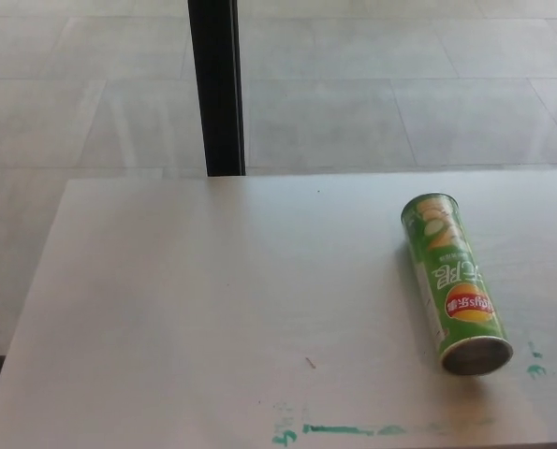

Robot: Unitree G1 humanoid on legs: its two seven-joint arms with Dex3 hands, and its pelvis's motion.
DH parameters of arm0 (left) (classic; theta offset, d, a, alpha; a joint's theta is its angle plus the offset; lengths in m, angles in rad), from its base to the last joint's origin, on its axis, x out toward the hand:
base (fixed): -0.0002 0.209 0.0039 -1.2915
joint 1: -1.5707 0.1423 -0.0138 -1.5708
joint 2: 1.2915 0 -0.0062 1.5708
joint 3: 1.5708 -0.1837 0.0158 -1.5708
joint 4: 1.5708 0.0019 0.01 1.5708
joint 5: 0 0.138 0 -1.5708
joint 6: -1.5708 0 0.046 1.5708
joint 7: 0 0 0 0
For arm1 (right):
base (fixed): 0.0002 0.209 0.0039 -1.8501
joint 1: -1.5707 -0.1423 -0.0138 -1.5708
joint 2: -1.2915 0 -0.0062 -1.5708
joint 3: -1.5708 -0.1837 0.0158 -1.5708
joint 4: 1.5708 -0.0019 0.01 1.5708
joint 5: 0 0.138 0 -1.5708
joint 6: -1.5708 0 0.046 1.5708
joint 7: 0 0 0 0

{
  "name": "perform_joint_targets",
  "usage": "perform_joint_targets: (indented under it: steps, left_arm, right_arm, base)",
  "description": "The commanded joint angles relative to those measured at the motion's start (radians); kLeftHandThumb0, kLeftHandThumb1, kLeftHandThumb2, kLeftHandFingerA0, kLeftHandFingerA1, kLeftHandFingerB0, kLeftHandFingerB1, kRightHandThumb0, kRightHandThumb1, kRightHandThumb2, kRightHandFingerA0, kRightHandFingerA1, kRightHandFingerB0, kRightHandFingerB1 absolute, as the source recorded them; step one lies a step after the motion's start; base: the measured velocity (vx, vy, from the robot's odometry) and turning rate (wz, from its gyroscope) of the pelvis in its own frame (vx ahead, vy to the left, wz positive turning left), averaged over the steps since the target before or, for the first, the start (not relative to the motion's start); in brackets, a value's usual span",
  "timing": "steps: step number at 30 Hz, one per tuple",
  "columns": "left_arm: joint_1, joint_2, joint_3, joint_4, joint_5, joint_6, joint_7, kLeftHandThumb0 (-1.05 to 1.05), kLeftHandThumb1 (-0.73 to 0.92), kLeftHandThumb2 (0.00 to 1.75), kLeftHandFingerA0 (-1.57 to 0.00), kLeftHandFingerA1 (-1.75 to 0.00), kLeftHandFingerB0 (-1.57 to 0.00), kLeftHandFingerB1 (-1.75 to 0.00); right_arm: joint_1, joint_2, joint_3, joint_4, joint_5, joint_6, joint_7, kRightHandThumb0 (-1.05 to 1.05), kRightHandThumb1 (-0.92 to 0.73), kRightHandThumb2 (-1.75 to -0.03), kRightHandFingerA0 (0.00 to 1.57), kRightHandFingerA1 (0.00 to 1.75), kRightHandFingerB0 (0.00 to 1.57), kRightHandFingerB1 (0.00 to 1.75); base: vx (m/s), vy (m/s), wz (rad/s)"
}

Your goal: Use the right hand as a fist to push the chips tray inside its container kept in the middle of the desk

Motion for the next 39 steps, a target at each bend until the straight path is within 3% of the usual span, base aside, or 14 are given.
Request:
perform_joint_targets:
  steps: [1, 9, 18, 19, 21, 22, 24, 25, 28, 32, 33, 34, 35, 39]
  left_arm:
    - [0.028, 0.005, -0.004, 0.005, 0.003, -0.042, 0.009, -0.75, 0.92, 0.68, -0.58, -0.67, -0.54, -0.52]
    - [0.012, 0.006, -0.001, 0.003, -0.004, -0.015, 0.004, -0.75, 0.92, 0.68, -0.55, -0.65, -0.46, -0.48]
    - [0.026, 0.004, 0.002, 0.012, -0.005, -0.024, -0.003, -0.74, 0.92, 0.68, -0.58, -0.68, -0.46, -0.5]
    - [0.031, 0.005, 0.001, 0.01, -0.004, -0.024, -0.003, -0.76, 0.92, 0.69, -0.55, -0.66, -0.43, -0.5]
    - [0.04, 0.008, 0.0, 0.006, -0.003, -0.025, -0.009, -0.76, 0.92, 0.69, -0.55, -0.66, -0.43, -0.5]
    - [0.039, 0.009, 0.002, 0.005, -0.006, -0.024, -0.006, -0.76, 0.92, 0.67, -0.57, -0.68, -0.45, -0.5]
    - [0.039, 0.011, 0.005, 0.002, -0.009, -0.017, -0.003, -0.76, 0.92, 0.69, -0.54, -0.7, -0.44, -0.49]
    - [0.038, 0.01, 0.007, 0.0, -0.012, -0.005, -0.002, -0.76, 0.92, 0.68, -0.56, -0.7, -0.46, -0.5]
    - [0.034, 0.005, 0.014, 0.0, -0.021, -0.009, -0.009, -0.79, 0.92, 0.67, -0.56, -0.69, -0.46, -0.5]
    - [0.027, 0.009, 0.005, 0.009, -0.008, -0.004, 0.005, -0.75, 0.92, 0.69, -0.58, -0.66, -0.47, -0.49]
    - [0.029, 0.01, 0.0, 0.01, -0.003, -0.01, -0.001, -0.78, 0.92, 0.69, -0.54, -0.69, -0.44, -0.49]
    - [0.029, 0.011, 0.004, 0.008, -0.008, -0.006, -0.002, -0.77, 0.92, 0.68, -0.54, -0.7, -0.44, -0.49]
    - [0.031, 0.012, 0.005, 0.006, -0.008, -0.009, 0.002, -0.77, 0.92, 0.68, -0.55, -0.68, -0.45, -0.49]
    - [0.033, 0.013, 0.017, 0.009, -0.018, -0.011, 0.003, -0.77, 0.91, 0.67, -0.53, -0.67, -0.43, -0.49]
  right_arm:
    - [0.037, 0.109, -0.37, 0.375, 0.273, -0.139, -0.249, -0.57, -0.73, -0.63, 0.5, 1.07, 0.26, 0.62]
    - [-0.083, 0.15, -0.443, 0.86, 0.263, -0.301, -0.568, -0.51, -0.83, -0.64, 0.39, 1.09, 0.26, 0.48]
    - [-0.086, 0.153, -0.511, 1.151, 0.338, -0.358, -0.662, -0.58, -0.85, -0.65, 0.33, 1.16, 0.25, 0.5]
    - [-0.086, 0.161, -0.534, 1.18, 0.362, -0.37, -0.666, -0.53, -0.83, -0.64, 0.38, 1.27, 0.25, 0.47]
    - [-0.085, 0.17, -0.562, 1.218, 0.395, -0.397, -0.663, -0.53, -0.83, -0.64, 0.38, 1.27, 0.25, 0.47]
    - [-0.089, 0.171, -0.567, 1.233, 0.4, -0.402, -0.67, -0.49, -0.84, -0.64, 0.36, 1.15, 0.28, 0.46]
    - [-0.095, 0.177, -0.594, 1.28, 0.429, -0.402, -0.68, -0.49, -0.8, -0.64, 0.39, 1.25, 0.3, 0.47]
    - [-0.095, 0.174, -0.633, 1.343, 0.469, -0.388, -0.684, -0.48, -0.83, -0.64, 0.41, 1.12, 0.34, 0.46]
    - [-0.096, 0.172, -0.65, 1.395, 0.484, -0.372, -0.681, -0.46, -0.83, -0.64, 0.43, 0.98, 0.33, 0.49]
    - [-0.112, 0.179, -0.675, 1.44, 0.508, -0.351, -0.686, -0.49, -0.84, -0.64, 0.43, 0.97, 0.31, 0.5]
    - [-0.139, 0.192, -0.746, 1.478, 0.595, -0.315, -0.637, -0.52, -0.83, -0.64, 0.39, 0.96, 0.26, 0.47]
    - [-0.165, 0.204, -0.804, 1.478, 0.664, -0.282, -0.613, -0.52, -0.8, -0.65, 0.39, 1.22, 0.24, 0.51]
    - [-0.176, 0.223, -0.825, 1.459, 0.686, -0.239, -0.626, -0.52, -0.71, -1.05, 0.57, 1.03, 0.27, 0.64]
    - [-0.191, 0.243, -0.827, 1.454, 0.667, -0.195, -0.653, -0.5, -0.69, -1.06, 0.54, 0.98, 0.26, 0.65]
  base:
    - [0.0, 0.0, 0.0]
    - [0.0, 0.0, 0.0]
    - [0.0, 0.0, 0.0]
    - [0.0, 0.0, 0.0]
    - [0.0, 0.0, 0.0]
    - [0.0, 0.0, 0.0]
    - [0.0, 0.0, 0.0]
    - [0.0, 0.0, 0.0]
    - [0.0, 0.0, 0.0]
    - [0.0, 0.0, 0.0]
    - [0.0, 0.0, 0.0]
    - [0.0, 0.0, 0.0]
    - [0.0, 0.0, 0.0]
    - [0.0, 0.0, 0.0]
